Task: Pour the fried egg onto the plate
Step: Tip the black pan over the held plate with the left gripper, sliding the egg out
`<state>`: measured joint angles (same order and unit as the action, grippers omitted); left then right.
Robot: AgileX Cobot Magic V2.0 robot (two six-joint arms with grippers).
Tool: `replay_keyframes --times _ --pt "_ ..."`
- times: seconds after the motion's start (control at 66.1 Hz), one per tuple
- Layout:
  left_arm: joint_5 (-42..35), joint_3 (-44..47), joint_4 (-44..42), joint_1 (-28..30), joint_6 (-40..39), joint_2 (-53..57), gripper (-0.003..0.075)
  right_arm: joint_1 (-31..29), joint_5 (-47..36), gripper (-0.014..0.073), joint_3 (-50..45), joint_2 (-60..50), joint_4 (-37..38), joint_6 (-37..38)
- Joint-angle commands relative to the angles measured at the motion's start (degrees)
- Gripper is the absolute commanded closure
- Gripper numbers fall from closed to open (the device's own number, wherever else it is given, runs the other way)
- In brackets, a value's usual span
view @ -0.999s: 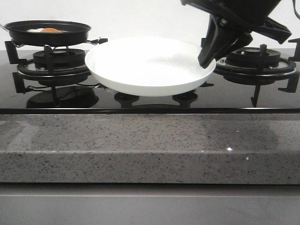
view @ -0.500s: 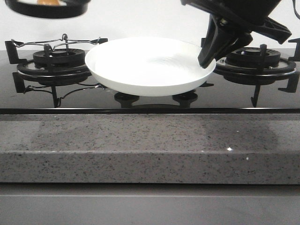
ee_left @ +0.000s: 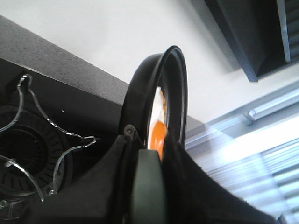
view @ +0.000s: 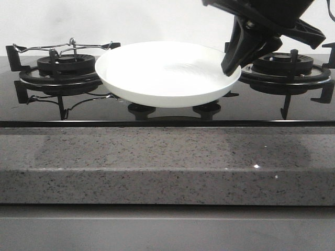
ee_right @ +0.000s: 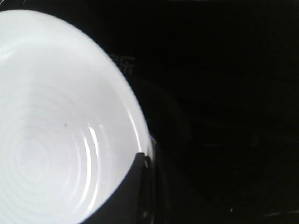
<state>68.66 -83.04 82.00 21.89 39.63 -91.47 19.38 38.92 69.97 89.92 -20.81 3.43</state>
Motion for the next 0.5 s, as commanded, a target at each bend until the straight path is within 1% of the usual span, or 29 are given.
replay_keyframes --times 0.0,0.106,0.288,0.348,0.409,0.484 --pt "0.75 -2.19 3.64 -2.53 0.86 4.41 0.0741 -0.01 -1.32 0.066 1.43 -2.0 0.28 -0.34" --pt "-3.59 -2.19 -1.68 -6.85 0.85 5.9 0.0741 -0.01 -1.38 0.066 1.43 -2.0 0.28 -0.34" --pt "-9.85 -2.19 -6.21 -14.79 2.58 7.11 0.0741 -0.01 -1.38 0.066 1.43 -2.0 0.28 -0.34" --pt "-11.93 -2.19 -6.59 -17.74 6.06 7.37 0.0741 -0.01 -1.38 0.066 1.43 -2.0 0.28 -0.34" --pt "-13.95 -2.19 -6.84 -19.52 7.86 7.77 0.0741 -0.01 -1.38 0.066 1.43 -2.0 0.28 -0.34" --pt "-15.92 -2.19 -6.87 -21.58 11.9 8.52 0.0741 -0.01 -1.38 0.066 1.43 -2.0 0.28 -0.34"
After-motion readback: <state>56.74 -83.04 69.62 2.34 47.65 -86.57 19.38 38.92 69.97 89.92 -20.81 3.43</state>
